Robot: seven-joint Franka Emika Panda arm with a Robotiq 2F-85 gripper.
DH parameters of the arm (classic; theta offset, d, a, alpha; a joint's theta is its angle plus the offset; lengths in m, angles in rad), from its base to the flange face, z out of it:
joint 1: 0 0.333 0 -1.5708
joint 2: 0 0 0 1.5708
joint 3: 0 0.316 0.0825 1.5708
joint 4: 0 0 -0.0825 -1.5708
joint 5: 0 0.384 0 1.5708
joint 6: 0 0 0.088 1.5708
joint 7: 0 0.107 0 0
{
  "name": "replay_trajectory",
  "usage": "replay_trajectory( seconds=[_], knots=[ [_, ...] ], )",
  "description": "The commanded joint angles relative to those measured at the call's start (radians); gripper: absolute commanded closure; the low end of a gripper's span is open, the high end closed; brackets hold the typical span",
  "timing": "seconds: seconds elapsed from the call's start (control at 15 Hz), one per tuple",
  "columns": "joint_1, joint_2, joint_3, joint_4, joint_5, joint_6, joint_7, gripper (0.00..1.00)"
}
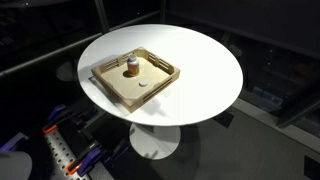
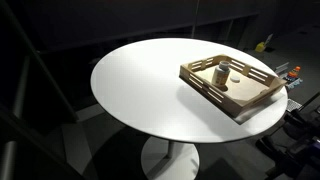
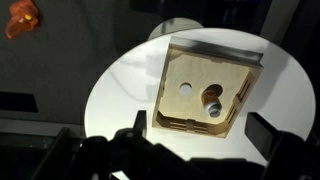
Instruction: Put the lid on the bottle
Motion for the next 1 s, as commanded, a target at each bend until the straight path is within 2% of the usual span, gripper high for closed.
replay_trajectory(
  seconds=[0.0, 0.33, 0.93],
  knots=[
    [0.002, 0.001, 0.000, 0.003, 0.000, -0.003, 0.001, 0.00],
    [0.003, 0.008, 0.002, 0.009, 0.002, -0.006, 0.004, 0.00],
    [0.034, 0.161, 0.019, 0.078, 0.026, -0.008, 0.023, 0.00]
  ],
)
